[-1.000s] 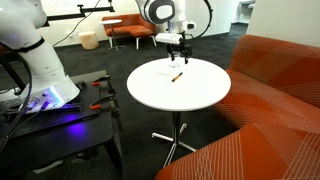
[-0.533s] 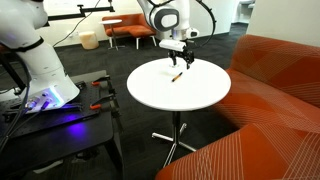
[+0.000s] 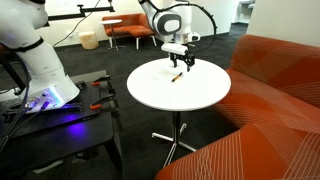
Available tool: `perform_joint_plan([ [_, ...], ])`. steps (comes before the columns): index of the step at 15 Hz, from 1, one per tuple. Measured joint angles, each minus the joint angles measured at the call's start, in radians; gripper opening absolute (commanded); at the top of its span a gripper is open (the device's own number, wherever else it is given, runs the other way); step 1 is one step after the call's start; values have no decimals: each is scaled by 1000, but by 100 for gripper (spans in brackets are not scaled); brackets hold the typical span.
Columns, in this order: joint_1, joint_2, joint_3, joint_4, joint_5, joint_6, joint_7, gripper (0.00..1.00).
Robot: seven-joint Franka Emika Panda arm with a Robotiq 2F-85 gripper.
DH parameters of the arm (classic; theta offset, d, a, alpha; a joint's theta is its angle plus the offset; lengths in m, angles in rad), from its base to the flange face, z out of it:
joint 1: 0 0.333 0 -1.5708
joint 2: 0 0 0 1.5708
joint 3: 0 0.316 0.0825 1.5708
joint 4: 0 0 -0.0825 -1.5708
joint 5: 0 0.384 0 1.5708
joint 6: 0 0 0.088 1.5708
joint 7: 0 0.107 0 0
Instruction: Put the pen in the cup
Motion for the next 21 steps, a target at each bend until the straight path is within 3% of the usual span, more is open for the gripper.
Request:
perform_joint_plan([
  [11, 0, 35, 3, 23, 0, -41, 0, 98],
  [13, 0, 35, 2, 20, 0, -46, 1, 90],
  [14, 0, 35, 2, 19, 0, -47, 2, 78],
  [16, 0, 35, 0, 18, 0, -48, 2, 75],
  [17, 0, 35, 0, 18, 0, -48, 2, 67],
  [19, 0, 35, -2, 18, 0, -49, 2, 70],
  [21, -1, 35, -4, 18, 0, -52, 2, 59],
])
